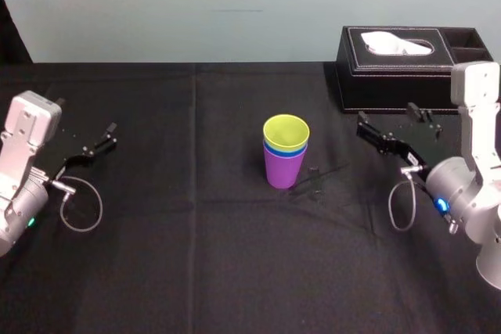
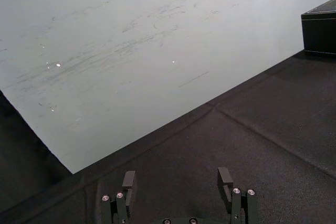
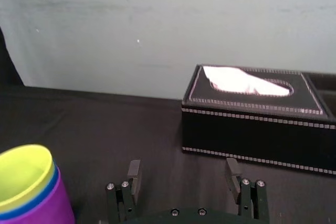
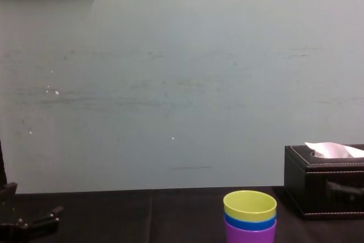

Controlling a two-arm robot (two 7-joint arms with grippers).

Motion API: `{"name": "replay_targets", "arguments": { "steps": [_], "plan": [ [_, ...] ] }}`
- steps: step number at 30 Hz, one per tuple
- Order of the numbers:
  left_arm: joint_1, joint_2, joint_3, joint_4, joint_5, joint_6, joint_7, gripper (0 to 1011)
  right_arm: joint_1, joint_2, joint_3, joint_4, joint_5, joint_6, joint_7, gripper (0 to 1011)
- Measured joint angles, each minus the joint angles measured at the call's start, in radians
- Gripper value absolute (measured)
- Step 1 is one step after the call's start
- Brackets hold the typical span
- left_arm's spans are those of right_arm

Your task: Stack the three plastic cups sequentially using one hand.

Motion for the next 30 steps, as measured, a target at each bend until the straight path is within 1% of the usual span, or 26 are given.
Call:
{"name": "replay_targets", "arguments": {
  "steps": [5,10,30],
  "plan": [
    [0.000,0.000,0.000,0.000,0.000,0.000,0.000,1011,-0.014,-0.017,-0.002,0.025,-0.017,-0.001,-0.001,1004],
    [0.000,0.000,0.000,0.000,0.000,0.000,0.000,1011,-0.023,-0.031,-0.002,0.044,-0.022,-0.007,0.002,1004],
    [0.000,0.000,0.000,0.000,0.000,0.000,0.000,1011,-0.019,-0.026,-0.003,0.037,-0.021,-0.006,0.005,1004]
  ]
}}
